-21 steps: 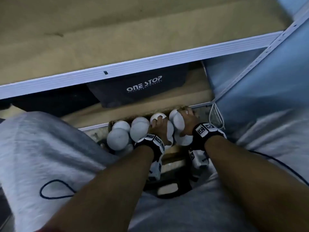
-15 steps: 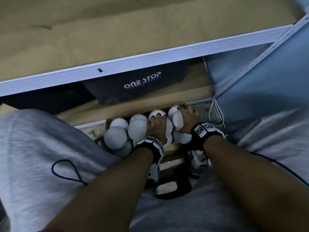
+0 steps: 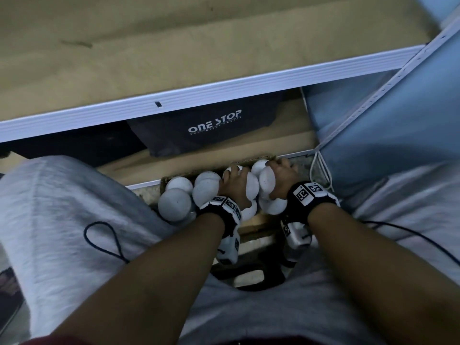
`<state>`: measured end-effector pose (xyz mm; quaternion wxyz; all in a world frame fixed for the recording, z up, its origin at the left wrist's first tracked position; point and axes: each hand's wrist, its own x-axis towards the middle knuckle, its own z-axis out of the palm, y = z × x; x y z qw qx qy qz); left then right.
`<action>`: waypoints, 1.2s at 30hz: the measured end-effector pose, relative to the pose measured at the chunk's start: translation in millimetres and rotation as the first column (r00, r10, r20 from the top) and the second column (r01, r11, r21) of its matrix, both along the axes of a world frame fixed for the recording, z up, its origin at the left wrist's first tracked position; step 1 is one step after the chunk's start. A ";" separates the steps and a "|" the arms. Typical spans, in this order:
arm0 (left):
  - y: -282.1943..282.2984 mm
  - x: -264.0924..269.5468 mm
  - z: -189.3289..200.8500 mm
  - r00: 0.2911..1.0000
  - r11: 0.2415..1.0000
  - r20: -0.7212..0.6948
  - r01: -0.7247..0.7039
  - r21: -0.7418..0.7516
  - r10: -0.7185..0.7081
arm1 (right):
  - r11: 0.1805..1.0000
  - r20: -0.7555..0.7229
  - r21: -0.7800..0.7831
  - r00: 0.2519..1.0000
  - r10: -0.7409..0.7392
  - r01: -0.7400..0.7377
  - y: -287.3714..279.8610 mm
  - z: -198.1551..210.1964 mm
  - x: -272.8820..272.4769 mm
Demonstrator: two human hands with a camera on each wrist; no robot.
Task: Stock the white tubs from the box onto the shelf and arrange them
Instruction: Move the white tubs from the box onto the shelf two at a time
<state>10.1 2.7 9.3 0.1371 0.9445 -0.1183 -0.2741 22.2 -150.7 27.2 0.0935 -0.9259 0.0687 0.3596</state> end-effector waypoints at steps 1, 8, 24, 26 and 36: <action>0.7 0.9 5.6 1.000 1.000 -0.001 0.003 -0.005 -0.003 | 1.000 0.011 -0.003 1.000 0.009 -0.009 0.9 4.1 0.0; 17.4 8.4 58.4 1.000 0.995 -0.022 0.000 -0.097 -0.002 | 0.999 0.087 0.004 0.995 0.046 -0.046 0.6 30.8 6.0; 70.4 10.2 225.6 0.978 0.966 0.196 0.117 -0.232 -0.071 | 0.975 0.445 0.197 0.895 0.001 -0.099 17.9 226.8 -36.8; 74.6 8.8 246.3 0.969 0.958 0.244 0.105 -0.268 -0.037 | 0.972 0.491 0.203 0.871 0.005 -0.120 18.0 247.0 -36.9; 93.8 25.1 328.4 0.917 0.928 0.388 0.060 -0.368 0.094 | 0.923 0.649 0.341 0.754 -0.095 -0.178 21.1 310.1 -4.6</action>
